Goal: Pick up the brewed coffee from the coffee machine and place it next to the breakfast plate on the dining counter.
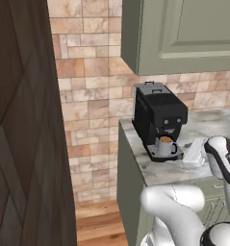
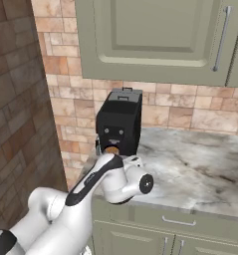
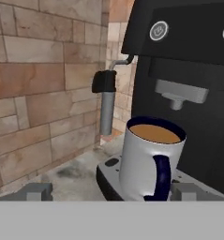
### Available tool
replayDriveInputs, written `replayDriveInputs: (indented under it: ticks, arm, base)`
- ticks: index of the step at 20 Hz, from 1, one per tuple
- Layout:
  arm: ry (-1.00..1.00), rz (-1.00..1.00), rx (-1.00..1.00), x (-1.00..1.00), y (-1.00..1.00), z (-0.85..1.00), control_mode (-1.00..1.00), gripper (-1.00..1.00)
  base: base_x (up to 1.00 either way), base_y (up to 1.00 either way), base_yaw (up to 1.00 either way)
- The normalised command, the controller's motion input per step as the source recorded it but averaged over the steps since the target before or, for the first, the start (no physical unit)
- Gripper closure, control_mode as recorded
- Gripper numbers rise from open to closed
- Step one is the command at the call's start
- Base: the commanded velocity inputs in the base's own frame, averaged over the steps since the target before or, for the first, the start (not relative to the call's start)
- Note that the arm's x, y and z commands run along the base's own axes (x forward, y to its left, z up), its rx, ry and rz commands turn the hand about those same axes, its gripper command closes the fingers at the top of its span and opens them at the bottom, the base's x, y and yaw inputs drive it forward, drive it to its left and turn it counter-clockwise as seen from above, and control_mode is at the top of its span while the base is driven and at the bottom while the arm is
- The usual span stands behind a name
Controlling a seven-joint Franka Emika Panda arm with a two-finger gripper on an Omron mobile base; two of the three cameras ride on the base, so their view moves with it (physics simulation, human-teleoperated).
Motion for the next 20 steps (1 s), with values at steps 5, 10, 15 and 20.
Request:
replayDriveInputs:
  ticks: [5,10,15,20]
  arm:
    - [0.0,0.0,0.0,0.47,-0.16,-0.05,-1.0,-1.0]
    - [0.0,0.0,0.0,0.44,-0.32,-0.2,-1.0,-1.0]
    - [0.0,0.0,0.0,0.33,-0.14,-0.22,-1.0,-1.0]
    - [0.0,0.0,0.0,0.02,0.0,-0.1,-1.0,-1.0]
  base:
    - [0.0,0.0,0.0]
    - [0.0,0.0,0.0]
    - [0.0,0.0,0.0]
    - [0.0,0.0,0.0]
